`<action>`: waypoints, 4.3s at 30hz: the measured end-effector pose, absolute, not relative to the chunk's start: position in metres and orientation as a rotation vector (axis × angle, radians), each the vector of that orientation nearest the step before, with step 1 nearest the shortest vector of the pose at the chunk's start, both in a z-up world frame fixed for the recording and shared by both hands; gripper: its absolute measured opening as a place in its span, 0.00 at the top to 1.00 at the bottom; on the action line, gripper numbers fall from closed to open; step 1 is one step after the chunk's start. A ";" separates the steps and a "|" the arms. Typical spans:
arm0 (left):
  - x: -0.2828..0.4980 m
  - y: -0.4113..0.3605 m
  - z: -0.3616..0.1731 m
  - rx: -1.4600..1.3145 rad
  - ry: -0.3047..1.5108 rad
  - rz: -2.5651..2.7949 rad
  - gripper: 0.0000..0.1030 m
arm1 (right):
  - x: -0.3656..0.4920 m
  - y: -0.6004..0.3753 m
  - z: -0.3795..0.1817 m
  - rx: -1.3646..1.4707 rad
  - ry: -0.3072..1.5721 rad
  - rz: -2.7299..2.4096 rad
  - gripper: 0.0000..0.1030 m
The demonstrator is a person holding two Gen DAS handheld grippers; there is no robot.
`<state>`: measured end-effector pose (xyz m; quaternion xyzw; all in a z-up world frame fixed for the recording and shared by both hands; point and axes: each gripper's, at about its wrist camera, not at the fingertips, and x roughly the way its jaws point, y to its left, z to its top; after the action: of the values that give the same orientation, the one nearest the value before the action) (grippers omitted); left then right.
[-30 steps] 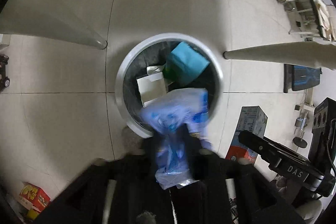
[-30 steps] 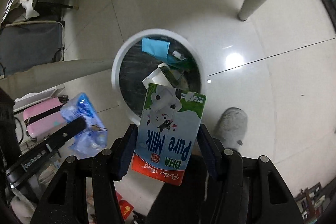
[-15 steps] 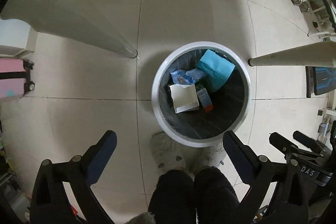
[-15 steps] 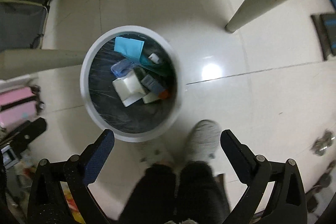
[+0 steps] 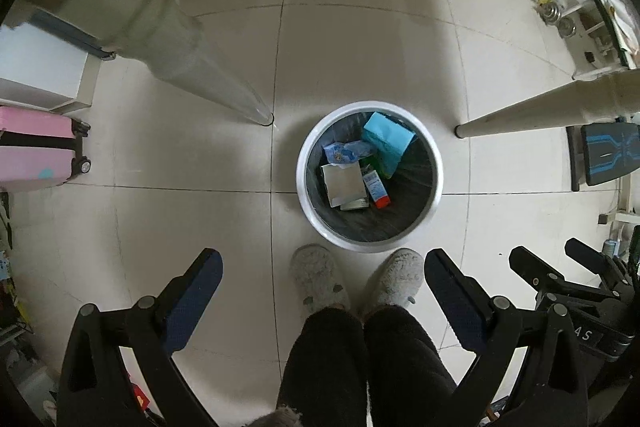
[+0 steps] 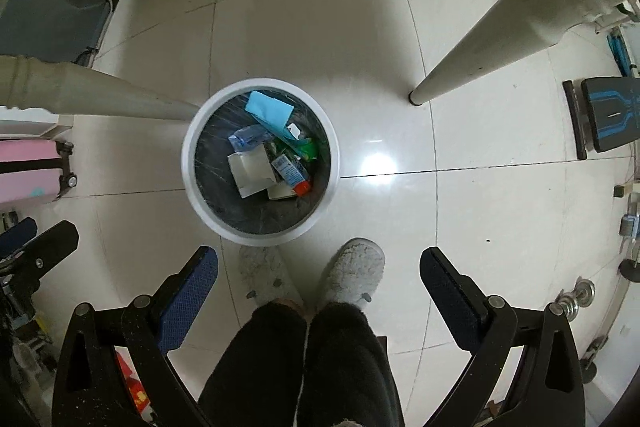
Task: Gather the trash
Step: 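Move both tools back over the table, then grasp a foil blister pack with the right tool while the left tool grasps another blister pack, then lift both blister packs and carry them over the trash bin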
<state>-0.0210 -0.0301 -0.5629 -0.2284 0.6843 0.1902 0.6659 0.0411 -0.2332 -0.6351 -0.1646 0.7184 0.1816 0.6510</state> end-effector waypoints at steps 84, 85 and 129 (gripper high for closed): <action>0.486 0.095 -0.409 -0.589 1.557 0.519 0.46 | 0.625 -0.155 -0.369 -0.125 1.508 0.288 0.40; 0.473 0.093 -0.410 -0.579 1.560 0.503 0.46 | 0.617 -0.155 -0.369 -0.137 1.517 0.310 0.40; 0.376 0.098 -0.379 -0.964 1.380 0.420 0.64 | 0.499 -0.156 -0.322 -0.178 1.409 0.327 0.42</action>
<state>0.3763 0.0984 -0.3791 -0.4239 0.6065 0.1846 0.6469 0.4987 -0.1565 -0.3224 -0.0812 0.6436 0.1494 0.7462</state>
